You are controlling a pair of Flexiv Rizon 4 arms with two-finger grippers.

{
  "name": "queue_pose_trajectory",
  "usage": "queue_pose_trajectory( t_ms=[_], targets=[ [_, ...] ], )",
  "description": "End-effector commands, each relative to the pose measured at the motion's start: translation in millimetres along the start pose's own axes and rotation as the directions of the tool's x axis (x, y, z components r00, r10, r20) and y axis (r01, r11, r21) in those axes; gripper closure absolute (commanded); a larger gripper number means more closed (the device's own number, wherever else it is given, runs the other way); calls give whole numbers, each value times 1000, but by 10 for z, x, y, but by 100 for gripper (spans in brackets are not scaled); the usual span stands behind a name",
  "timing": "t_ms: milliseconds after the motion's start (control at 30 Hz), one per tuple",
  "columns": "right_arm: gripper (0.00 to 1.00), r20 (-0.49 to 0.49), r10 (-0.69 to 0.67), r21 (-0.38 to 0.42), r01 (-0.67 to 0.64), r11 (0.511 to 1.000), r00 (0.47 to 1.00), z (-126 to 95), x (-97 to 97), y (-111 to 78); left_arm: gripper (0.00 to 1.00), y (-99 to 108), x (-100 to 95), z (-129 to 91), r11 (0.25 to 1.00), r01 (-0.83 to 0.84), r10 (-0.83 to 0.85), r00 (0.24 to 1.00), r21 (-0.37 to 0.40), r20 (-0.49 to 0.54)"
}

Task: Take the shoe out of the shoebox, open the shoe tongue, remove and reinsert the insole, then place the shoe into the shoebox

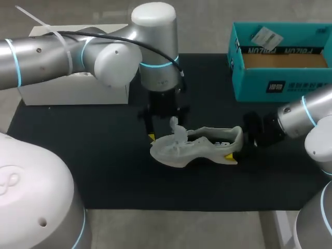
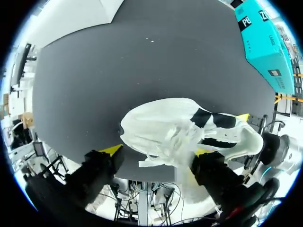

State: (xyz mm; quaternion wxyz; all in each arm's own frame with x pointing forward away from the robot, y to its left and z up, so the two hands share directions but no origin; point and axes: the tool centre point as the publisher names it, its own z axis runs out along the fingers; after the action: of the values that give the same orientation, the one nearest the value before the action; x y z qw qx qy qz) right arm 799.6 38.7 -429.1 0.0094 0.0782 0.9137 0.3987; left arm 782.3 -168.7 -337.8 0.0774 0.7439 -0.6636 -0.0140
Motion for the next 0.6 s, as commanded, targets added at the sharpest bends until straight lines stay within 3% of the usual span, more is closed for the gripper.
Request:
queue_pose_trajectory(
  t_ms=[33, 167, 267, 367, 500, 600],
  targets=[
    [100, 2, 0, 3, 0, 1000, 1000, 2, 8, 5, 0, 20, 35, -197, 970, -241, 242, 969, 21, -54],
    [100, 2, 0, 3, 0, 1000, 1000, 2, 8, 5, 0, -54, 157, -282, 891, -453, 454, 890, 30, -40],
    [100, 2, 0, 3, 0, 1000, 1000, 2, 8, 5, 0, -106, 198, -433, 760, -649, 648, 756, 19, -94],
    [100, 2, 0, 3, 0, 1000, 1000, 2, 8, 5, 0, -112, 238, -579, 558, -830, 824, 555, -5, -111],
    [100, 2, 0, 3, 0, 1000, 1000, 2, 8, 5, 0, -87, 276, -738, 207, -978, 962, 210, -34, -173],
    [100, 2, 0, 3, 0, 1000, 1000, 2, 8, 5, 0, -11, 301, -905, -45, -999, 973, -49, 25, -227]
  ],
)
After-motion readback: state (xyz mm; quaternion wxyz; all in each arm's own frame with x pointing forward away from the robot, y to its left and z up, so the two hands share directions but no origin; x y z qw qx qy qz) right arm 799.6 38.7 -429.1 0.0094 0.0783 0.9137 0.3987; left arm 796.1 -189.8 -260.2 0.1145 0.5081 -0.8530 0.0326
